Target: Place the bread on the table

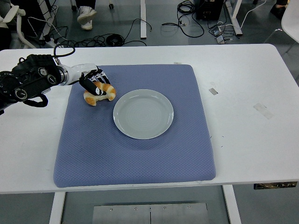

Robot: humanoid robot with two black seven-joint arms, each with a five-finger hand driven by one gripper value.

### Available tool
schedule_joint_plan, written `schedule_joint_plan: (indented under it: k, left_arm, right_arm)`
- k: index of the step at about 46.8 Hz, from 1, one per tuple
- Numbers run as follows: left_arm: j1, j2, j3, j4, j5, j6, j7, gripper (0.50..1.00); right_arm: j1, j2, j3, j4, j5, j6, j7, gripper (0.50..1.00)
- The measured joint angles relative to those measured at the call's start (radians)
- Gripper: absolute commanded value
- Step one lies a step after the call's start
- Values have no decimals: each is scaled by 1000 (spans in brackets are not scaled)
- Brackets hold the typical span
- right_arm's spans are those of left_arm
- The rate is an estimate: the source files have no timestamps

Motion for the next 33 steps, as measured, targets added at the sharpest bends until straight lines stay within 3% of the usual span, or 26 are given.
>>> schedule_joint_plan:
  k: [6,11,16,21,33]
  left_arm:
    - [2,-6,1,0,1,0,0,507]
    - [6,-7,-1,0,1,6,1,703]
    - [6,-9,-4,0,-2,14,3,860]
    - [7,-9,-30,0,-11,17,3,951]
    - [-1,-1,-56,-2,-25,3,15,980]
  right_arm:
    - [0,0,0,0,0,0,0,1000]
    - [0,0,0,0,0,0,0,1000]
    - [0,0,0,0,0,0,0,1000]
    - [0,0,0,0,0,0,0,1000]
    - [0,0,0,0,0,0,0,1000]
